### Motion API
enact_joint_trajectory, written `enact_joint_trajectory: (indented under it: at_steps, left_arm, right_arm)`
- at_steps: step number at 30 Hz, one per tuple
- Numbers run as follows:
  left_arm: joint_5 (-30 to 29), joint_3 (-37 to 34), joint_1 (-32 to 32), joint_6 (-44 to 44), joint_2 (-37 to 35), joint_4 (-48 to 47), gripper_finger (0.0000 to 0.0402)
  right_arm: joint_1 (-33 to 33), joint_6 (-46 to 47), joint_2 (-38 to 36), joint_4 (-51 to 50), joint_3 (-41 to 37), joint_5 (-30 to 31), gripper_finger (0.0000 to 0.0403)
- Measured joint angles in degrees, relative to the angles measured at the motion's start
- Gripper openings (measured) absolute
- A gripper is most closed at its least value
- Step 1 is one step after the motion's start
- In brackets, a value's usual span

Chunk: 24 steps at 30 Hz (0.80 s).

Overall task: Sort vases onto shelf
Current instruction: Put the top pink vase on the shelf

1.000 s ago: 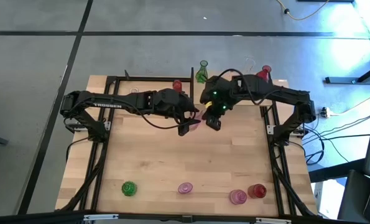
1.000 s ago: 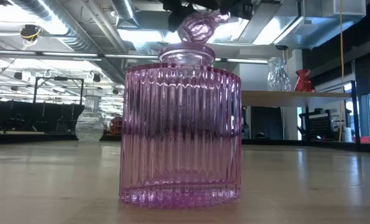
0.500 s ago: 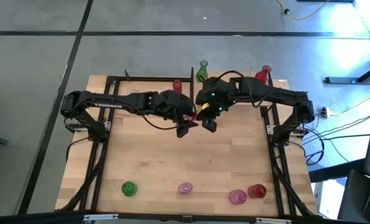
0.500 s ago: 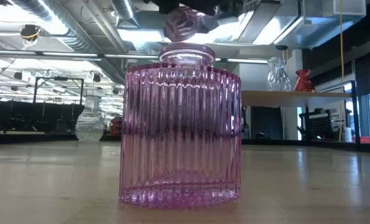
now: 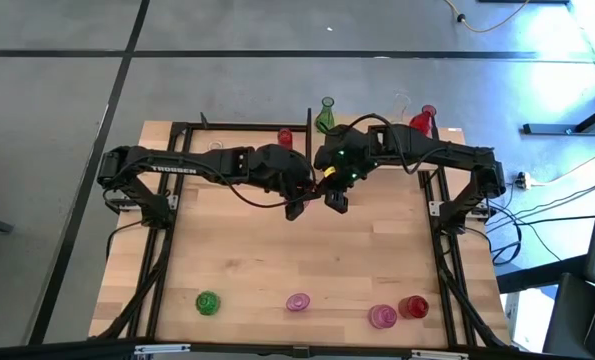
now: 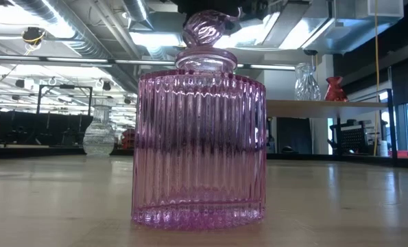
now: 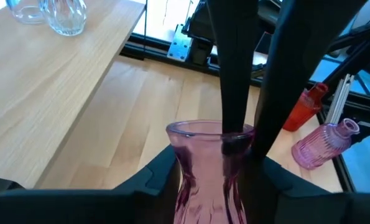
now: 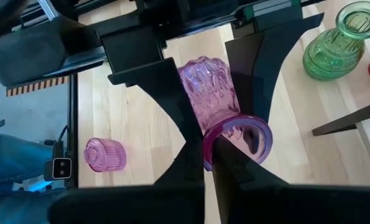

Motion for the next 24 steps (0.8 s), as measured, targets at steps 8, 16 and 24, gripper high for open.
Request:
enact_joint_trajectory:
  at_steps: [8,16,24]
  left_arm:
    - [0.25,0.0,0.0,0.01,0.0,-0.22,0.0117]
    - [-1.97,-0.12,0.01,-1.43,0.0,-1.88,0.0117]
    - [-5.16,-0.24,0.17,-1.76,-0.05,-2.53,0.0117]
  right_arm:
    - [0.0,0.0,0.0,0.0,0.0,0.0,0.0]
    - [0.0,1.36,-0.1,-0.71,0.02,1.04,0.0022]
    - [0.0,3.31,-4.15,0.25,0.13,4.5,0.0132]
